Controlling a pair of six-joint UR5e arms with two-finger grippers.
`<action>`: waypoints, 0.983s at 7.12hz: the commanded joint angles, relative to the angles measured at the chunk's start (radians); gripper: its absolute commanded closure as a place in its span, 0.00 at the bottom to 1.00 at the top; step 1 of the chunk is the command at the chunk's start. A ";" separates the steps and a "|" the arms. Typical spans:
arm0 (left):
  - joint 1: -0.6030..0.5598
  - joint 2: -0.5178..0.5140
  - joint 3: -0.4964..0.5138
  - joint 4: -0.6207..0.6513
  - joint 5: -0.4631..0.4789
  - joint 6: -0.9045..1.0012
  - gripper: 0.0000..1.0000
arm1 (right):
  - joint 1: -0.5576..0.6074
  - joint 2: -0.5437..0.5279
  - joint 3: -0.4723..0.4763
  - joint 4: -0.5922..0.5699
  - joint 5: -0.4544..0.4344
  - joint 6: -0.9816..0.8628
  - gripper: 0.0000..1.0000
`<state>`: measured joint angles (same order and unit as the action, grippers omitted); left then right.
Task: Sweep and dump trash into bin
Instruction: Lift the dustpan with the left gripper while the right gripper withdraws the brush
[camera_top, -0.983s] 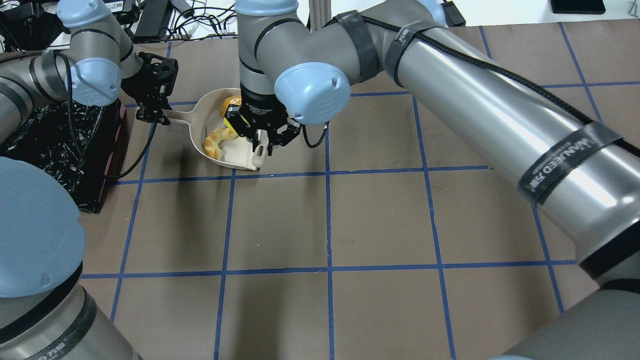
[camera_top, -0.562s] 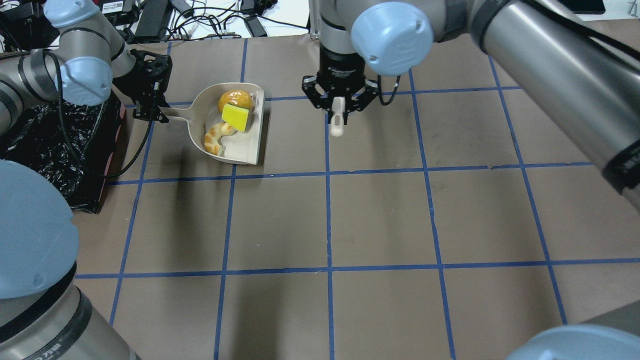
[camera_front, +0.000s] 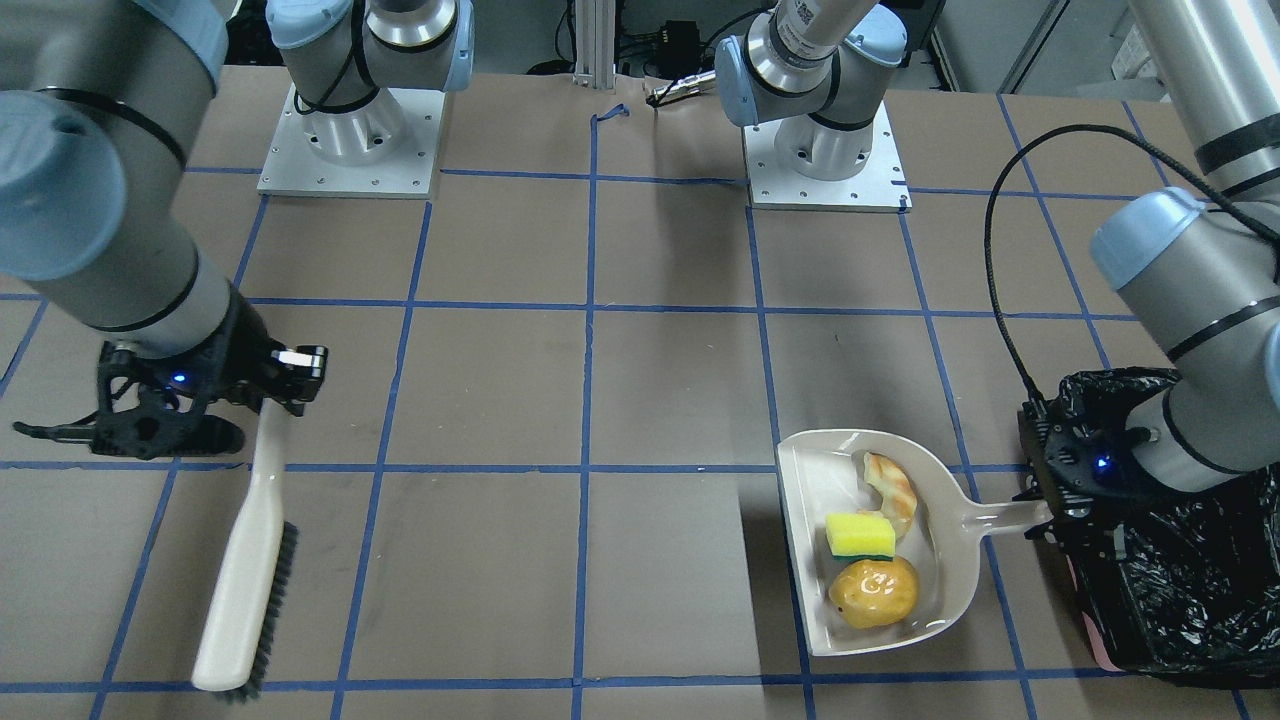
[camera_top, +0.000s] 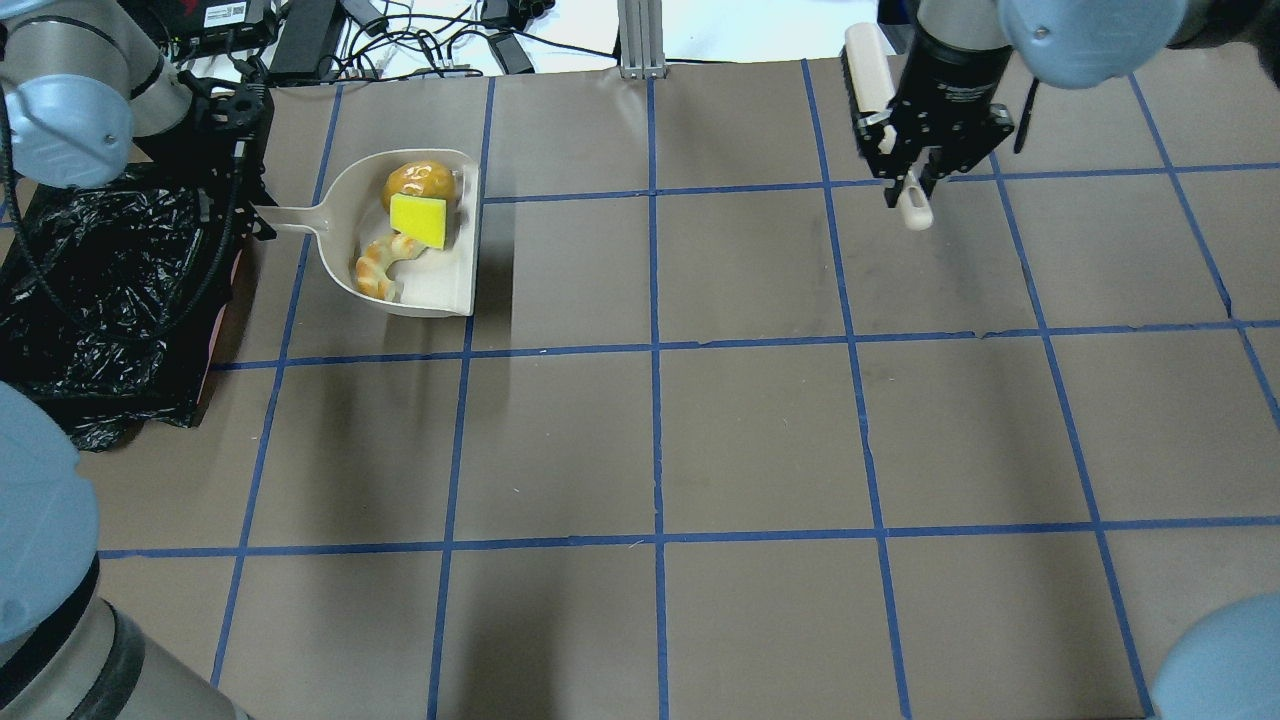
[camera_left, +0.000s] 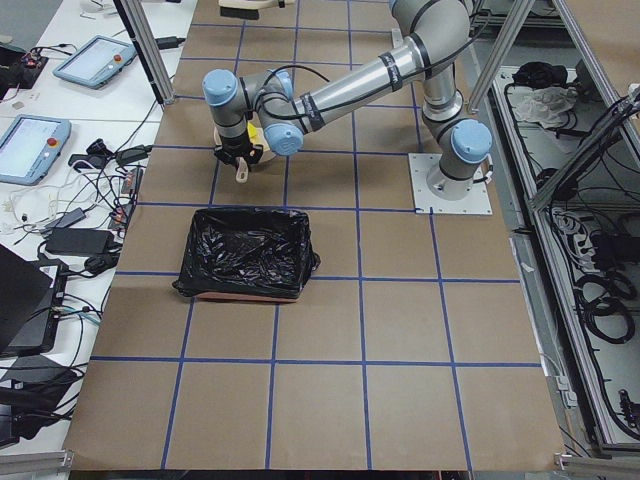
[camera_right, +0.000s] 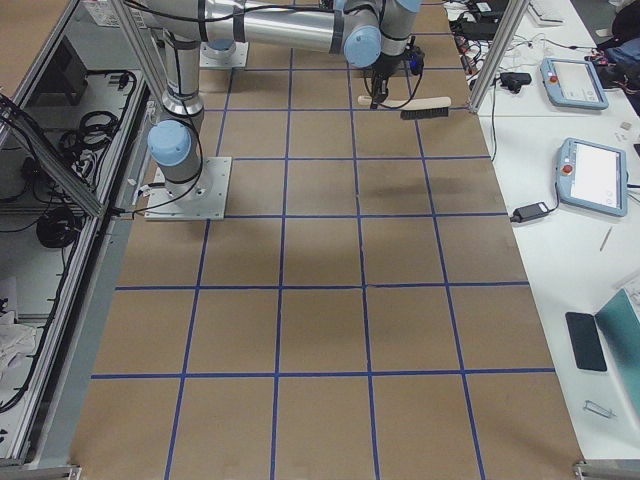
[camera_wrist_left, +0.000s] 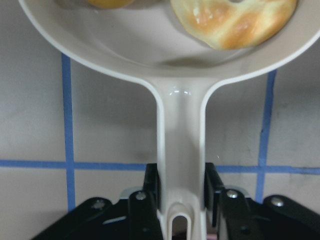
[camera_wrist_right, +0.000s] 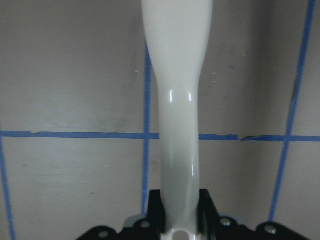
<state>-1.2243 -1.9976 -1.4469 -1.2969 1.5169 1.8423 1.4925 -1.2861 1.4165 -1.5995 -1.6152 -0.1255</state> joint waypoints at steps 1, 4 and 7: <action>0.090 0.065 0.017 -0.077 0.011 0.014 1.00 | -0.136 -0.007 0.015 0.000 -0.049 -0.173 1.00; 0.227 0.062 0.089 -0.158 0.006 0.075 1.00 | -0.164 -0.002 0.076 -0.019 -0.049 -0.213 1.00; 0.351 0.046 0.151 -0.206 0.029 0.219 1.00 | -0.196 -0.002 0.174 -0.118 -0.049 -0.250 1.00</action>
<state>-0.9309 -1.9432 -1.3166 -1.4930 1.5356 1.9987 1.3131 -1.2892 1.5506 -1.6804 -1.6643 -0.3548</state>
